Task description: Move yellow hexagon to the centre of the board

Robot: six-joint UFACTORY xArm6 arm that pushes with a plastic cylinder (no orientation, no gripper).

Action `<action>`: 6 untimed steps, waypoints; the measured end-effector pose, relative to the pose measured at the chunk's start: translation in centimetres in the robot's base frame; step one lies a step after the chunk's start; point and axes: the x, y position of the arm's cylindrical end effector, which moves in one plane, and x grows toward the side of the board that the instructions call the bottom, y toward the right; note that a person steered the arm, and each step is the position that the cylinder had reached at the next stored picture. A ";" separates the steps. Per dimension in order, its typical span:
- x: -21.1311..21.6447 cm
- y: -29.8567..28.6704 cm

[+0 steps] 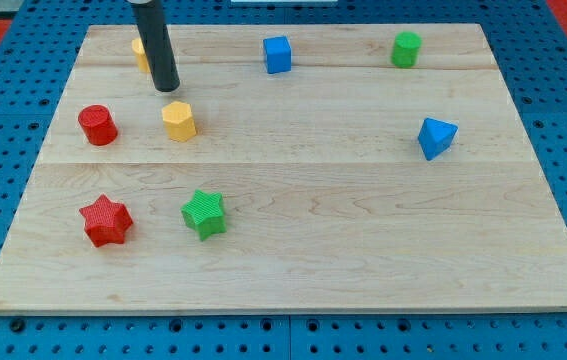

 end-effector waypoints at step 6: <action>6.4 4.5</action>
